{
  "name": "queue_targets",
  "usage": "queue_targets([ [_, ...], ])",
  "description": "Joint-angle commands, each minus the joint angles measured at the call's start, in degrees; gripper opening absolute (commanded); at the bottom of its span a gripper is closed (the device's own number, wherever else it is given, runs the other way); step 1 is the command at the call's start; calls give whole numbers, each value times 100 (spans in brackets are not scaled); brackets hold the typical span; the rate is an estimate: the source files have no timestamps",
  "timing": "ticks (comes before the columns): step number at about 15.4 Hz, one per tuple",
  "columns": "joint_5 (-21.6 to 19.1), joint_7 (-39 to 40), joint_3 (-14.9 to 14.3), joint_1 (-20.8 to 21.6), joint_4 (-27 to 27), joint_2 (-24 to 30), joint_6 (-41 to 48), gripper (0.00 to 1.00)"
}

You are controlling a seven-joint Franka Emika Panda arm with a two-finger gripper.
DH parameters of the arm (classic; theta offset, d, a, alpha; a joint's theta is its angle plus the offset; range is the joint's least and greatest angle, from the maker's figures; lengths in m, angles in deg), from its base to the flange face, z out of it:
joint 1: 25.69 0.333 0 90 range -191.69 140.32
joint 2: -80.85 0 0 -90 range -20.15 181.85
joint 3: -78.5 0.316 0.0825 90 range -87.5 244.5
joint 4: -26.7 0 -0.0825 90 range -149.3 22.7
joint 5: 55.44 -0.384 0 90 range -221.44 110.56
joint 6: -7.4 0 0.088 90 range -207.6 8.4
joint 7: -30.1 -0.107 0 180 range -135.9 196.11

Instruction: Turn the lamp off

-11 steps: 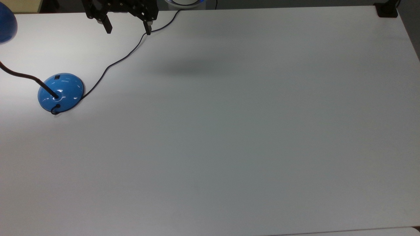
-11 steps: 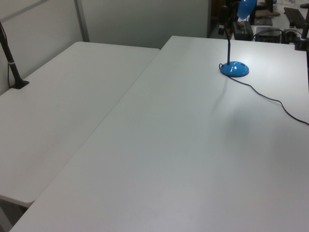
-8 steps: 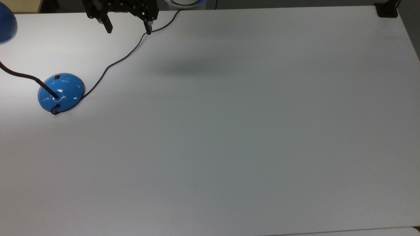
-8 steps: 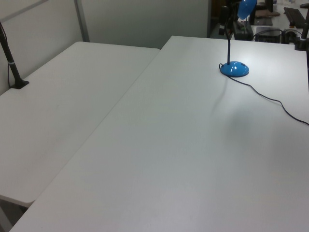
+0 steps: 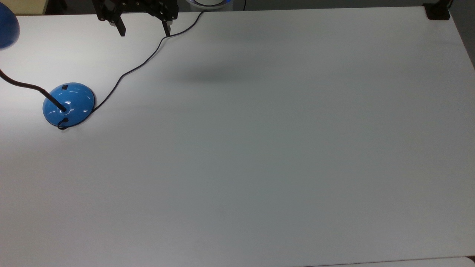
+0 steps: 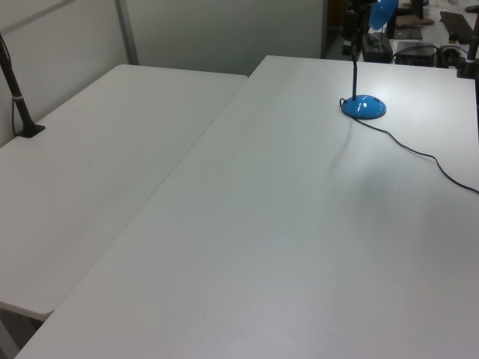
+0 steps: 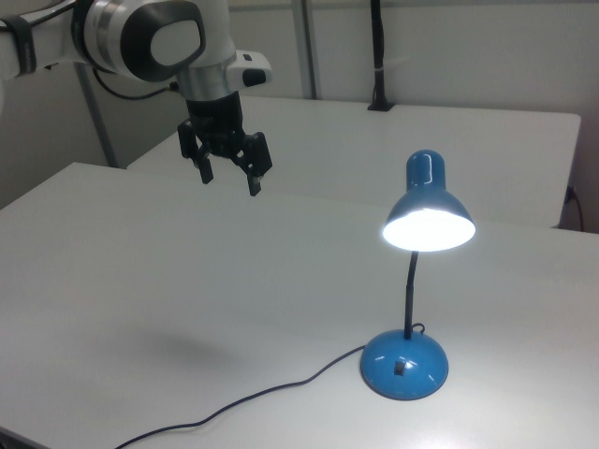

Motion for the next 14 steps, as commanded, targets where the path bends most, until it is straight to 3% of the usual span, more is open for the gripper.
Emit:
queue_targets([
  [1, 544, 1615, -31, -9, -313, 254, 599, 100],
  [4, 827, 1813, -22, -105, -823, 352, 575, 100],
  [5, 889, 1813, -31, -184, -1008, 352, 540, 93],
  [7, 942, 1865, -66, -334, -1446, 344, 208, 72],
  [10, 951, 1831, -84, -580, -2141, 335, -890, 16],
  [12, 951, 1804, -101, -720, -2458, 308, -1575, 0],
  [14, 951, 1804, -198, -922, -3063, 300, -2733, 0],
])
